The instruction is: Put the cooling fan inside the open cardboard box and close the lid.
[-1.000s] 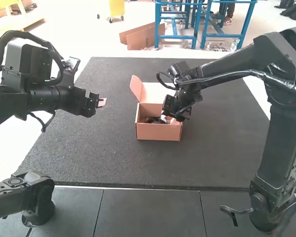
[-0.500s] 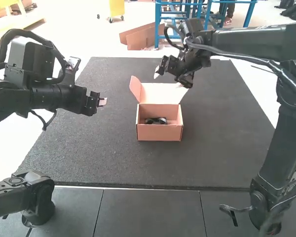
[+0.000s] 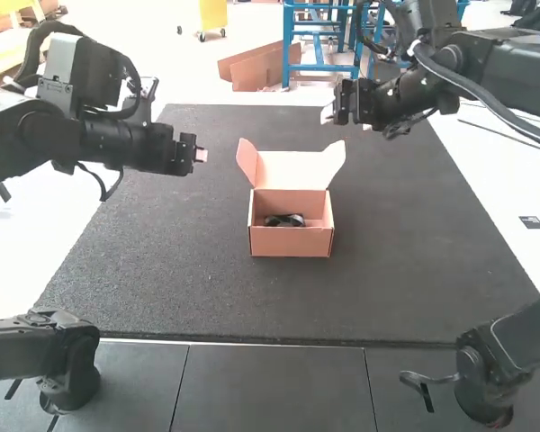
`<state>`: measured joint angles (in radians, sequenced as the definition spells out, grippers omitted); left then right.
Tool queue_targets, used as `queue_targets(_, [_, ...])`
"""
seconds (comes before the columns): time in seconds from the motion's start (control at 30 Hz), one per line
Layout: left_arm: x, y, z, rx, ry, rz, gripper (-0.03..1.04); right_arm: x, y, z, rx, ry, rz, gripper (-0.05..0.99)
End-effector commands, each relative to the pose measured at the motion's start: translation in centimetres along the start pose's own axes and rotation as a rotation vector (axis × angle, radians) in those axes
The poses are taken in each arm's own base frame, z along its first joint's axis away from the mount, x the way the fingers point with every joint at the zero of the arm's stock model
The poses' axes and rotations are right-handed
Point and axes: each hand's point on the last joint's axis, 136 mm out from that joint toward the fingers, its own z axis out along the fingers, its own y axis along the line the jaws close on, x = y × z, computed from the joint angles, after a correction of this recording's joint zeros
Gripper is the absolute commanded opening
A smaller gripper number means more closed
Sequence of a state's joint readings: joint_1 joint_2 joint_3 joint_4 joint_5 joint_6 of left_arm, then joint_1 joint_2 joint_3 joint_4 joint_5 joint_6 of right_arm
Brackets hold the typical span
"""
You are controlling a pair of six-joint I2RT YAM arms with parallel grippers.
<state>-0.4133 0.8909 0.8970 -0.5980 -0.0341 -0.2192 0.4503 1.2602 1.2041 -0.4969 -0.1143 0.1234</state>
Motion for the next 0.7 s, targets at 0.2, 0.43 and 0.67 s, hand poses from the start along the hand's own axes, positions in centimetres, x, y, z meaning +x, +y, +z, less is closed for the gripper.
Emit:
queue_targets(0.2, [-2.1,4.1,2.5,-0.154,-0.012,-0.072,0.97,1.8,-3.9,-1.4,0.121,-0.071,-0.026,0.90])
queue_targets(0.43, [-2.7,5.4,5.6,-0.192,-0.018,-0.087,0.97,1.6,-5.0,-0.1,0.135,-0.102,-0.018,0.90])
queue_targets(0.67, [-3.3,5.9,8.6,-0.204,-0.017,-0.089,0.97,0.7,-5.2,1.9,0.133,-0.104,-0.017,0.90])
